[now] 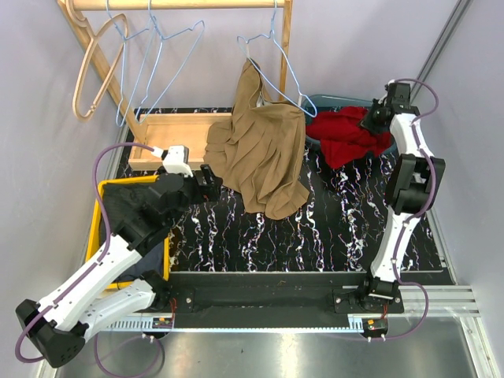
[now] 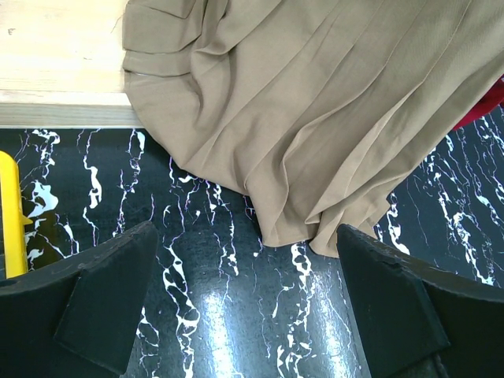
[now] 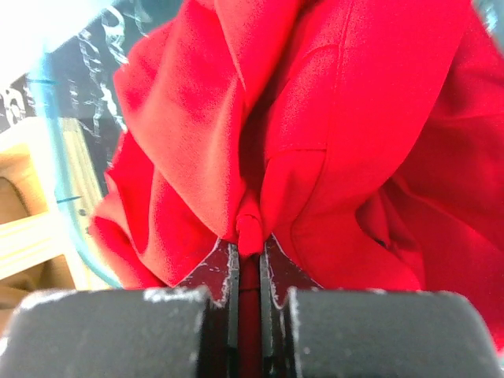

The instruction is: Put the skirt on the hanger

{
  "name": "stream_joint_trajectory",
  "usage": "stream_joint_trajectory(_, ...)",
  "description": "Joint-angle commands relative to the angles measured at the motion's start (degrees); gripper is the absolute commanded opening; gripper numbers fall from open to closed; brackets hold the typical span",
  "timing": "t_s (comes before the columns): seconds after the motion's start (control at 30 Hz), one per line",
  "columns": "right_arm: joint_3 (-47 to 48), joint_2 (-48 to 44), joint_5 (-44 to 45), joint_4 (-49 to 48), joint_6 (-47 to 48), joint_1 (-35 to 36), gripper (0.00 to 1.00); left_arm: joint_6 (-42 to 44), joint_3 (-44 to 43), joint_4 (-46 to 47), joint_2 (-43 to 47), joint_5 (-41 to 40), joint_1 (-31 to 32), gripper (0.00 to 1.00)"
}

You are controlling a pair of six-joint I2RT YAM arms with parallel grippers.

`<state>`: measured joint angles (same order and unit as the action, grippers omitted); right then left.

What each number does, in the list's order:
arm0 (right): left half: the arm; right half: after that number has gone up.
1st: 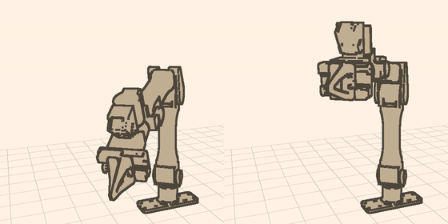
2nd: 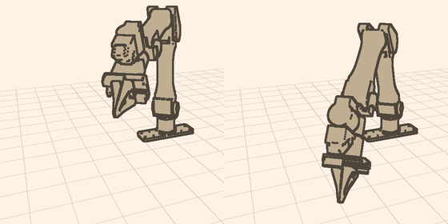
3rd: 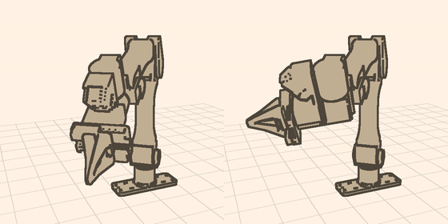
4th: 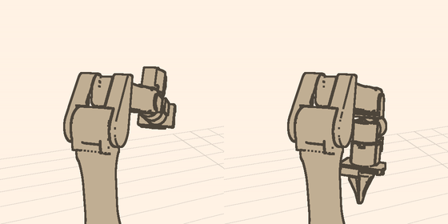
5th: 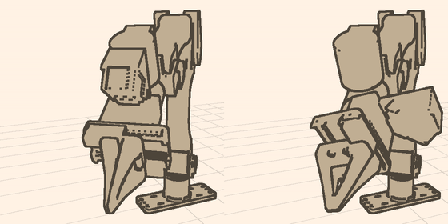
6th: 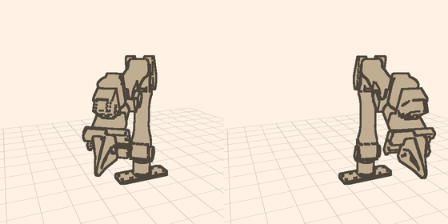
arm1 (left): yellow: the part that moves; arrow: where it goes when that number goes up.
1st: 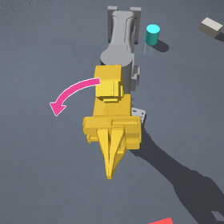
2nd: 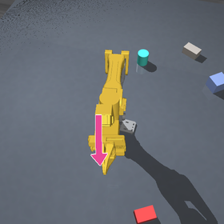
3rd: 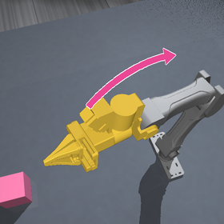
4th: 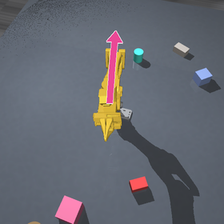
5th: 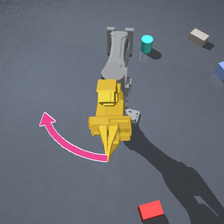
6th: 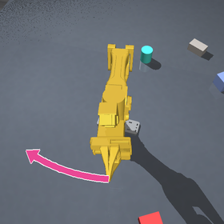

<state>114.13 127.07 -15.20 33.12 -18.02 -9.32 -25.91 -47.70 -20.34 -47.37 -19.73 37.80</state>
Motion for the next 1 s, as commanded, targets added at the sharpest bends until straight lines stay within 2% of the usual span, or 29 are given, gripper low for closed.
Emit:
stream_joint_trajectory(0.0, 4.4, -12.4, 1.6, 0.1, 0.4, 0.4, 0.00, 0.3, 0.2, 3.3, 1.3, 0.4, -0.1, 0.99)
stream_joint_trajectory(0.5, 3.9, -40.1, -1.2, 0.5, 0.8, 0.4, 0.00, 1.7, 0.0, 2.0, 6.3, -1.5, -0.1, 0.99)
stream_joint_trajectory(0.77, -1.3, -55.7, -1.9, 6.8, -0.2, 0.4, 0.00, 2.5, -0.6, -0.5, 10.5, -0.6, -0.1, 0.99)
stream_joint_trajectory(0.97, -6.5, -64.0, -3.6, 12.7, -1.2, 0.4, 0.00, 3.0, -0.5, -1.5, 13.1, 1.8, -0.1, 0.99)
